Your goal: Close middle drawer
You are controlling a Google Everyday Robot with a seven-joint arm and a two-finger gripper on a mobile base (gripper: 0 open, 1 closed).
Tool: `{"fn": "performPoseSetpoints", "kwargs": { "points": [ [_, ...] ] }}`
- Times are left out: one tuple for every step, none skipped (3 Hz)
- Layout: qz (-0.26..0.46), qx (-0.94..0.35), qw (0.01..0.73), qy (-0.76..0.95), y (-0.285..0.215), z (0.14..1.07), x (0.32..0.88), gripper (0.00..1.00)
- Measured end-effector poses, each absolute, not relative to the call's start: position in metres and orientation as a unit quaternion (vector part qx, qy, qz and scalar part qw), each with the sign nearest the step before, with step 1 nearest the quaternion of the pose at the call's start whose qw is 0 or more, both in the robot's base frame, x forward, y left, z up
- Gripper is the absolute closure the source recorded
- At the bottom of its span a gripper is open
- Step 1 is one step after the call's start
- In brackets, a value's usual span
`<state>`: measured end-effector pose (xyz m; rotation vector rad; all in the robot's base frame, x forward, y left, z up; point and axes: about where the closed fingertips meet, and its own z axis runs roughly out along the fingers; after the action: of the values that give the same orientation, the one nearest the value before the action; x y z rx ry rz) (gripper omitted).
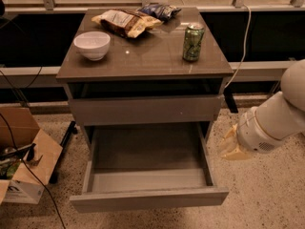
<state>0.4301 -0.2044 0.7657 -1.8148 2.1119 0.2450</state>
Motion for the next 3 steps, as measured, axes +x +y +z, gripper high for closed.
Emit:
{"fn": "performPoseSetpoints", "kwargs": {
  "points": [
    [0.080,-0.623,0.182,0.756,-0.202,0.716,0.419,1.00],
    [0.084,-0.611,0.188,0.764,-0.203,0.671,0.420,1.00],
    [0.094,-0.602,0.170,0.774,-0.215,0.614,0.425,1.00]
  ]
}}
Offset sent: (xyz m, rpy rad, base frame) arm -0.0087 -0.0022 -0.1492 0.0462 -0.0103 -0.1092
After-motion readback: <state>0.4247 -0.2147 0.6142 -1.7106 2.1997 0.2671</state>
